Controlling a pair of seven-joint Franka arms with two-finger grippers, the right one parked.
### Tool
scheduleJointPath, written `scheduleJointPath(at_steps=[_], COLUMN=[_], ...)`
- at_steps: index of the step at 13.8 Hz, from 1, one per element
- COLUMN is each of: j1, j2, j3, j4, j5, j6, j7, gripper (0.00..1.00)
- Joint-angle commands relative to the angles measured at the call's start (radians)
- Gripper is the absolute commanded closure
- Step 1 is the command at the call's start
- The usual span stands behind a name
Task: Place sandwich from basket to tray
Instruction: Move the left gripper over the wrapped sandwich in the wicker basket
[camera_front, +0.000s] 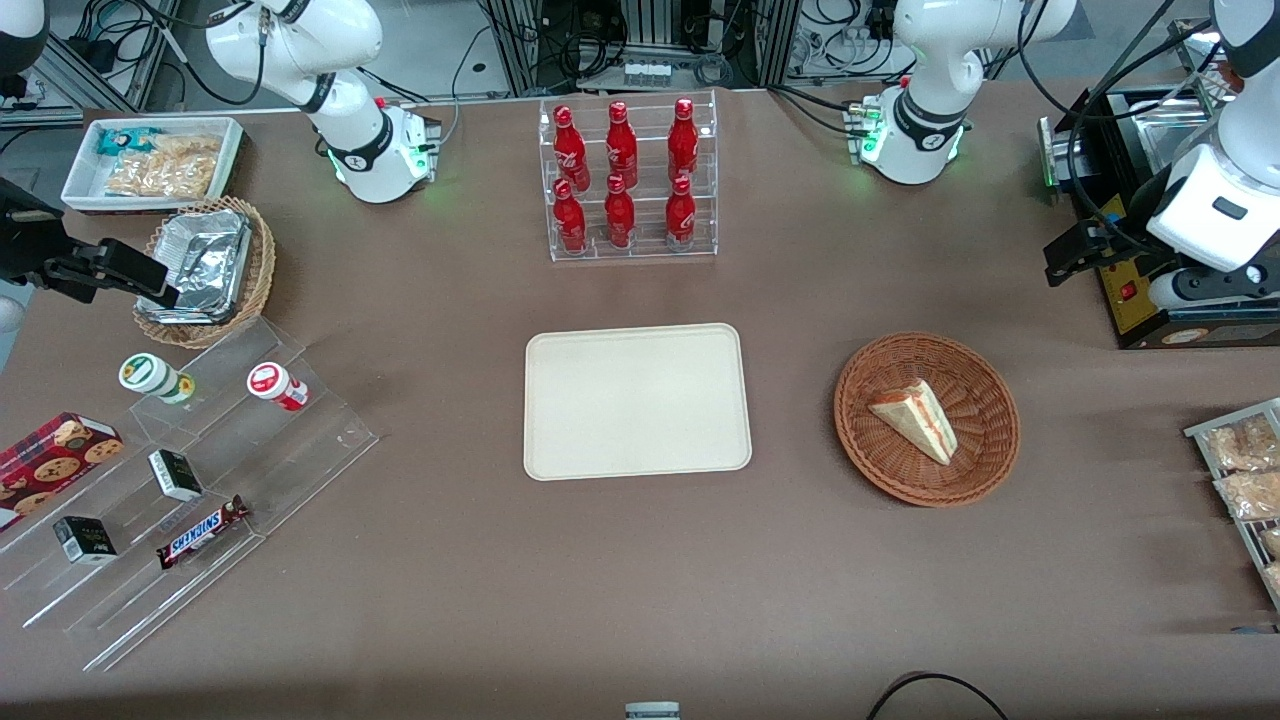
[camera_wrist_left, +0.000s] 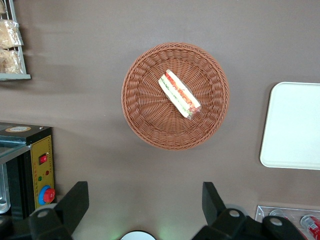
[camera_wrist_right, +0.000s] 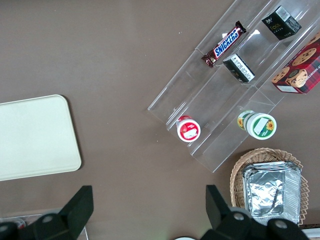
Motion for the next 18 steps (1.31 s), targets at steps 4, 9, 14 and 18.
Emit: scheduleJointPath(at_steps=[4,9,14,18], j1=[-0.003,-0.013,-0.059,-0.089], j2=[0.055,0.095,0.101,0.101], j3=[0.005,0.003,-0.001,-0.001], j4=[0.005,-0.17,-0.404,-0.557], j5=[-0.004,-0.004,-0.004,-0.004], j6=[-0.005,0.204,0.523,0.724], j7=[0.011,0.003,-0.34,-0.671], gripper=[0.0,0.0,0.0,0.0])
